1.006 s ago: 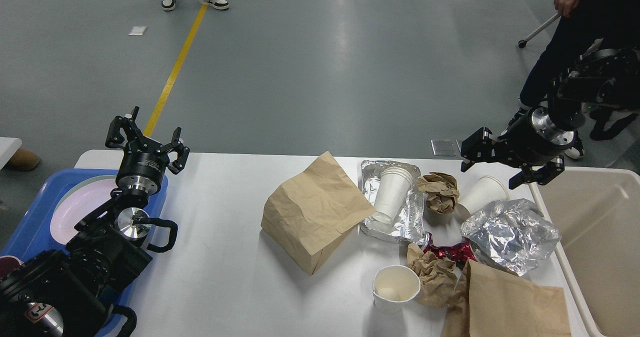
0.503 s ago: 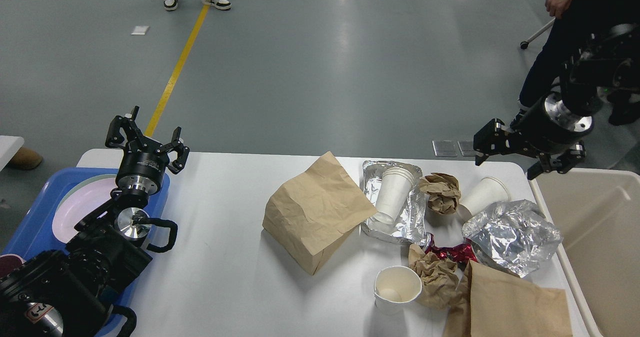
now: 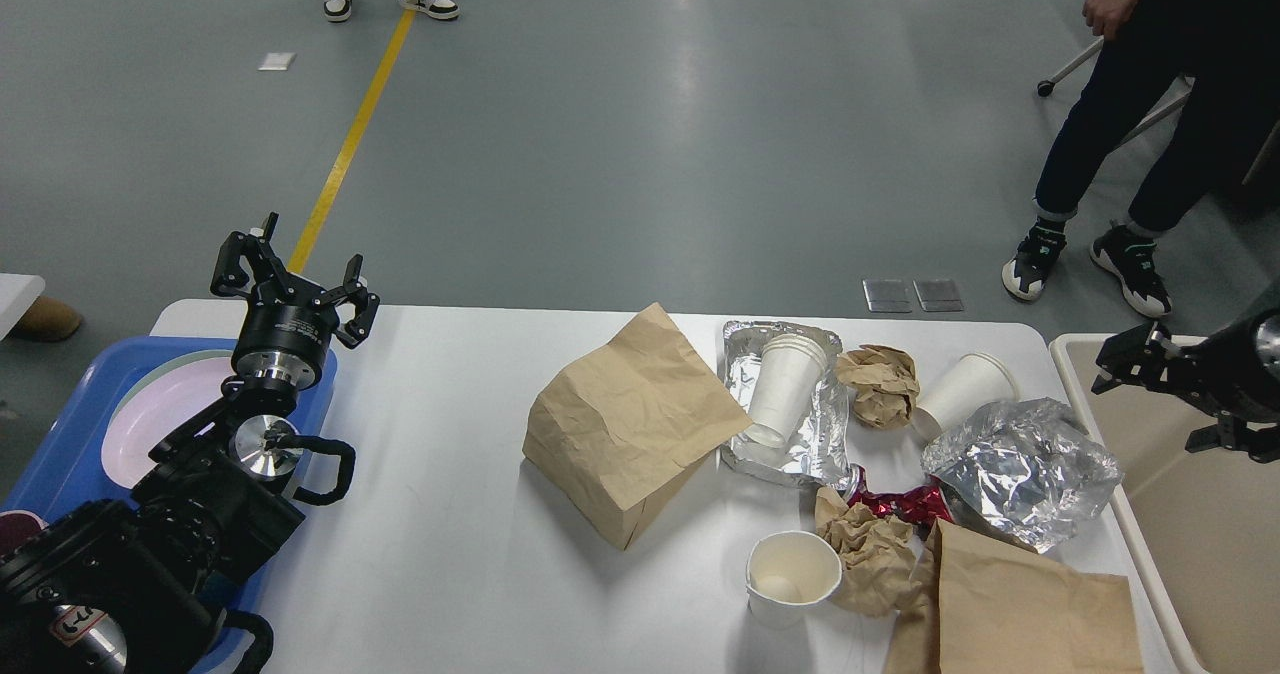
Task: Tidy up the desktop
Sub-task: 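Lower the right gripper onto the crumpled foil near the bin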
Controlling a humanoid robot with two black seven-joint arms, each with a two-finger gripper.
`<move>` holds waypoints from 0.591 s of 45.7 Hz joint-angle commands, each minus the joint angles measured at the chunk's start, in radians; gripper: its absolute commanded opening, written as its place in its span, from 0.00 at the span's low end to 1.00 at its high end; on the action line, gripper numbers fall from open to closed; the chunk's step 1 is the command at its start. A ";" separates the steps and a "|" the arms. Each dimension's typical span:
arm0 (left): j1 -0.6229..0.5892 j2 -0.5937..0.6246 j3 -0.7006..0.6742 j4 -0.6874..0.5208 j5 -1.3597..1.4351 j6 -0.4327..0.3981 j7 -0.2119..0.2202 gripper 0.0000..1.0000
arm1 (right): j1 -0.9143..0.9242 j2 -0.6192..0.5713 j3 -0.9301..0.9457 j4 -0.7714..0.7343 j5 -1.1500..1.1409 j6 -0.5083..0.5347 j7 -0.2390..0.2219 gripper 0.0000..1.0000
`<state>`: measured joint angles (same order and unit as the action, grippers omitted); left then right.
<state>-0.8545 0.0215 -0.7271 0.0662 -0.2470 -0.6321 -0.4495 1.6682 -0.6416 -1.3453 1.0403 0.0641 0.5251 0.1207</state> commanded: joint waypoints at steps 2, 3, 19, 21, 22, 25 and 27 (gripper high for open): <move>0.000 0.000 0.000 0.000 0.000 0.000 0.000 0.97 | -0.028 -0.047 0.044 0.003 -0.001 0.006 0.002 1.00; 0.000 0.000 0.000 0.000 0.000 0.000 0.000 0.96 | -0.030 -0.047 0.046 0.003 -0.003 0.004 0.002 1.00; 0.000 0.000 0.000 0.000 0.000 0.000 0.000 0.97 | -0.035 -0.038 0.049 -0.005 -0.003 0.004 0.001 1.00; 0.000 0.000 0.000 0.000 0.000 0.000 0.000 0.96 | -0.035 -0.038 0.049 -0.005 -0.003 0.003 0.001 1.00; 0.000 0.000 0.000 0.000 0.000 0.000 0.000 0.96 | -0.036 -0.036 0.049 -0.006 -0.004 0.001 0.001 1.00; 0.000 0.000 0.000 0.000 0.000 0.000 0.000 0.96 | -0.051 -0.036 0.049 -0.009 -0.004 -0.007 0.001 1.00; 0.000 0.000 0.000 0.000 0.000 0.000 0.000 0.96 | -0.065 -0.032 0.049 -0.016 -0.004 -0.011 0.001 1.00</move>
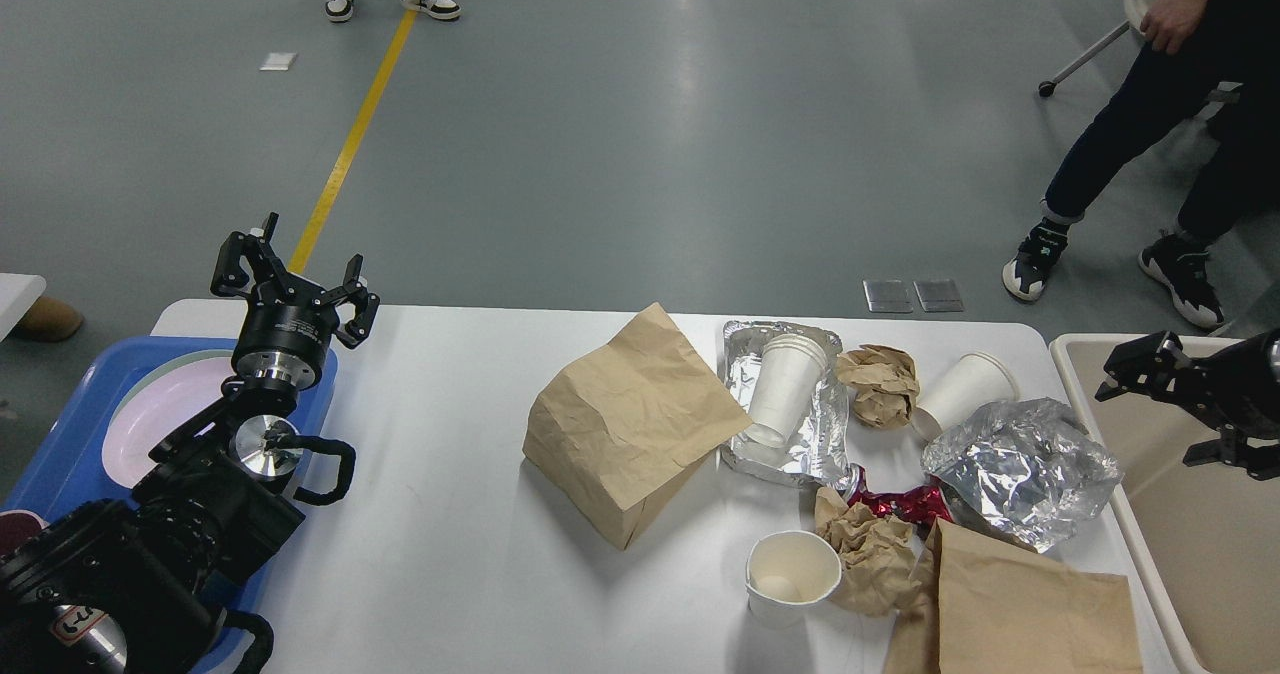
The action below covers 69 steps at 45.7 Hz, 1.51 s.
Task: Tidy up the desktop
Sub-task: 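Lower the right gripper onto the crumpled foil near the bin, then grasp the crumpled foil with the right gripper and drop it in the bin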
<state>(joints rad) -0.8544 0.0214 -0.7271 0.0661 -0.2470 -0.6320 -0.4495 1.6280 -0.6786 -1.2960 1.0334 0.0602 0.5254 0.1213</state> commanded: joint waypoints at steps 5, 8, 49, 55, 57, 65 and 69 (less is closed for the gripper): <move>0.000 0.000 0.000 0.000 0.000 0.000 0.000 0.96 | -0.057 0.033 0.004 -0.041 0.001 -0.016 -0.002 1.00; 0.000 0.000 0.000 0.000 0.000 0.000 0.000 0.96 | -0.088 0.059 0.026 -0.061 0.001 -0.018 -0.002 1.00; 0.000 0.000 0.000 0.000 0.000 0.000 0.000 0.96 | -0.444 0.182 0.161 -0.364 0.003 -0.025 0.000 1.00; 0.000 0.000 0.000 0.000 0.000 0.000 0.000 0.96 | -0.540 0.186 0.221 -0.437 0.003 -0.028 -0.002 1.00; 0.000 0.000 0.000 0.000 0.000 0.000 0.000 0.96 | -0.566 0.188 0.234 -0.460 0.003 -0.036 -0.002 1.00; 0.000 0.000 0.000 0.000 0.000 0.000 0.000 0.96 | -0.626 0.205 0.261 -0.473 0.003 -0.194 -0.002 1.00; 0.000 -0.001 0.000 0.000 0.000 0.000 0.000 0.96 | -0.654 0.206 0.261 -0.461 0.003 -0.327 0.000 1.00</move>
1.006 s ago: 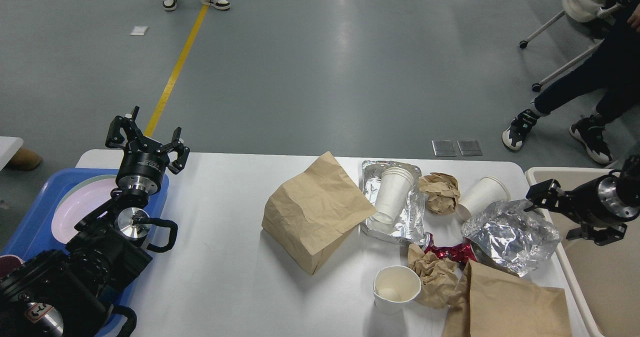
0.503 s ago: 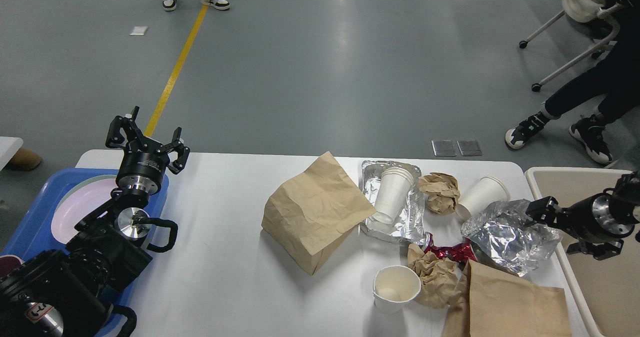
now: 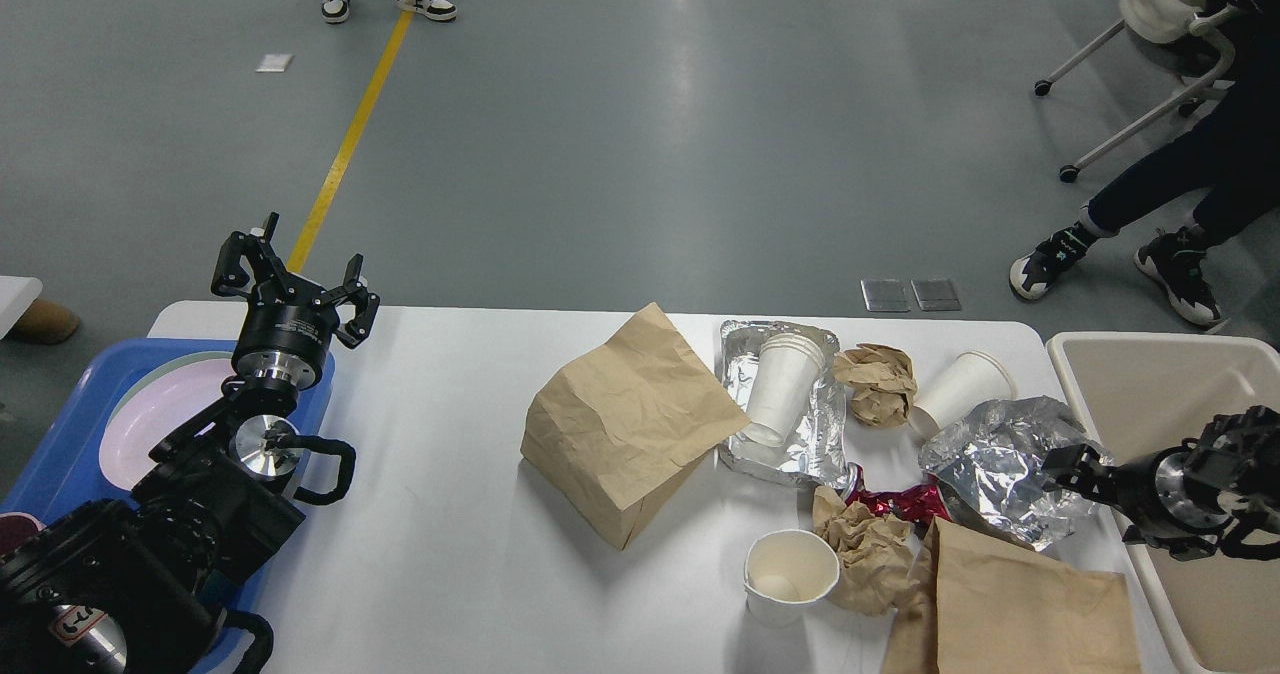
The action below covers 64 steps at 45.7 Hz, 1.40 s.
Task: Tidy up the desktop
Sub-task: 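Grasp the crumpled foil with the right gripper and drop it in the bin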
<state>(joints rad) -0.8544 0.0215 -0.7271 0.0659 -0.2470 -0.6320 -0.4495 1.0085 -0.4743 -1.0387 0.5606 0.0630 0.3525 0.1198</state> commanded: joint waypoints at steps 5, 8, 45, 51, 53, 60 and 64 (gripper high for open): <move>0.000 0.000 0.000 0.000 0.000 0.000 0.000 0.96 | -0.059 0.009 0.003 0.038 -0.002 -0.274 0.003 0.95; 0.000 0.000 0.000 0.002 0.000 0.000 0.000 0.96 | -0.057 0.017 0.003 0.064 -0.005 -0.300 0.003 0.80; 0.000 0.000 0.000 0.002 0.000 0.000 0.000 0.97 | 0.067 -0.138 0.088 0.134 -0.023 -0.282 0.003 0.00; 0.000 0.000 0.000 0.000 0.000 0.000 0.000 0.96 | 0.140 -0.210 0.085 0.191 -0.026 -0.274 0.003 0.00; 0.000 0.000 0.000 0.000 0.000 0.000 0.000 0.96 | 0.173 -0.230 0.081 0.217 -0.026 -0.257 0.003 0.00; 0.000 0.000 0.000 0.000 0.000 0.000 0.000 0.97 | 0.355 -0.332 0.080 0.304 -0.032 -0.112 0.001 0.00; 0.000 0.000 0.000 0.000 0.000 0.000 0.000 0.96 | 0.484 -0.379 0.080 0.318 -0.060 0.017 -0.002 0.00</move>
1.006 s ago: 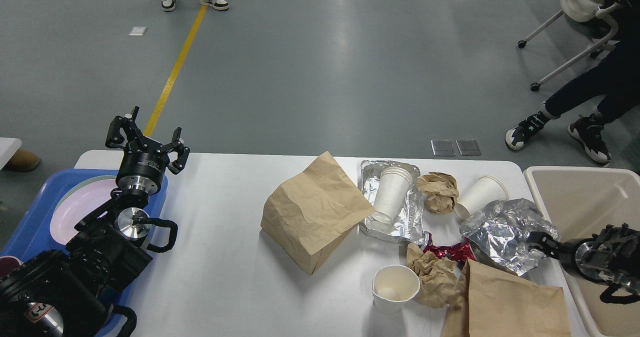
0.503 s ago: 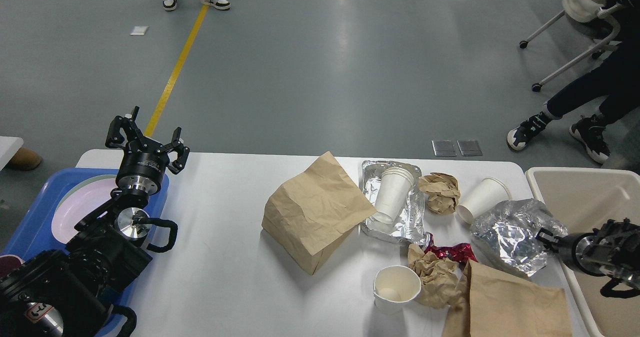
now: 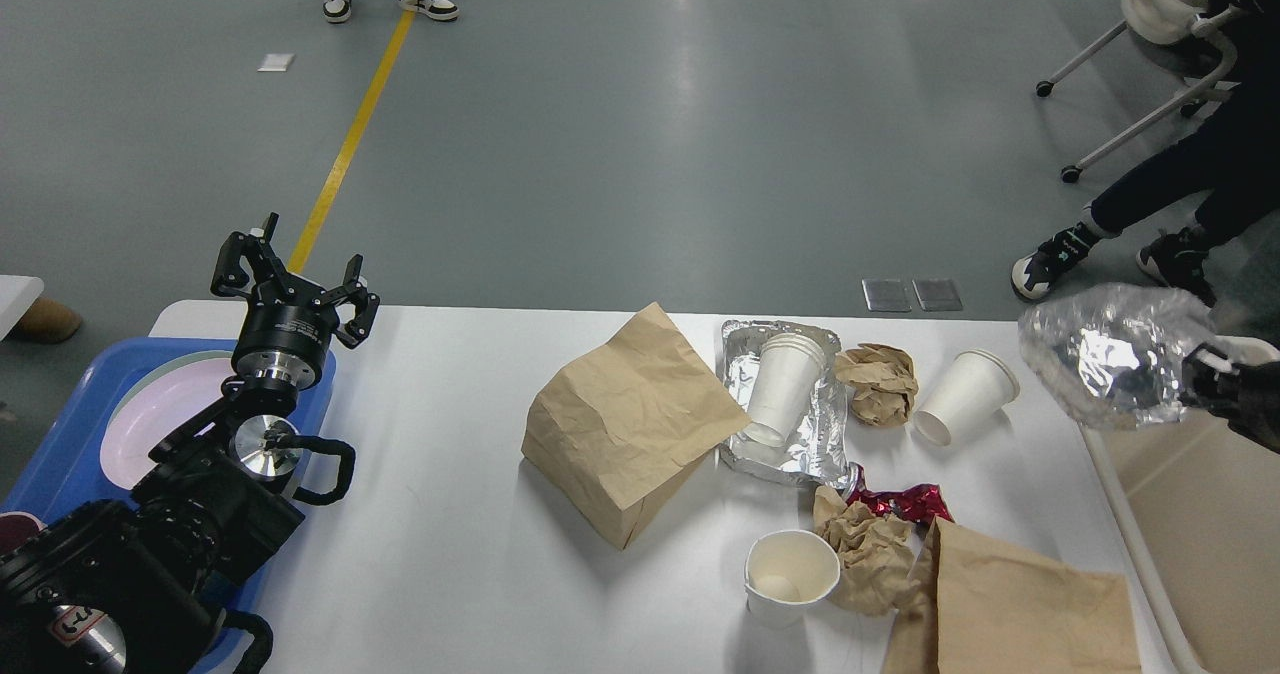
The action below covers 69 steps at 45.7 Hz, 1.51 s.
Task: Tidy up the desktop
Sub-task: 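Grasp the crumpled foil with the right gripper and drop it in the bin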
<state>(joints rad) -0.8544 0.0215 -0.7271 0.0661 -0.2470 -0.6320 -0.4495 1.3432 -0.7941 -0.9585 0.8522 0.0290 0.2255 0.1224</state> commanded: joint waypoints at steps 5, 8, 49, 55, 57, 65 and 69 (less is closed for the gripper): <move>0.000 0.000 0.000 0.000 0.000 0.000 0.000 0.97 | 0.298 -0.092 0.000 0.018 -0.035 0.279 -0.010 0.00; 0.000 0.000 0.000 0.000 0.000 0.000 0.000 0.96 | 0.362 -0.109 0.000 0.016 -0.035 0.308 -0.013 0.00; 0.000 0.000 0.000 0.000 0.000 0.000 0.000 0.97 | -0.410 -0.031 0.103 -0.297 -0.023 -0.158 -0.053 0.40; 0.000 0.000 0.000 0.000 0.000 0.000 0.000 0.96 | -0.519 0.050 0.106 -0.367 -0.021 -0.302 -0.049 1.00; 0.000 0.000 0.000 0.001 0.000 0.000 0.000 0.97 | -0.542 0.065 0.106 -0.374 -0.023 -0.302 -0.049 1.00; 0.000 0.000 0.000 0.001 0.000 0.000 0.000 0.96 | -0.532 0.092 0.101 -0.364 -0.021 -0.299 -0.049 1.00; 0.000 0.000 0.000 0.000 0.000 0.000 0.000 0.96 | -0.461 0.108 0.090 -0.358 -0.023 -0.298 -0.049 1.00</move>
<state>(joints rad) -0.8544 0.0214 -0.7271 0.0660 -0.2470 -0.6320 -0.4495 0.8124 -0.7049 -0.8572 0.4848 0.0075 -0.0745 0.0731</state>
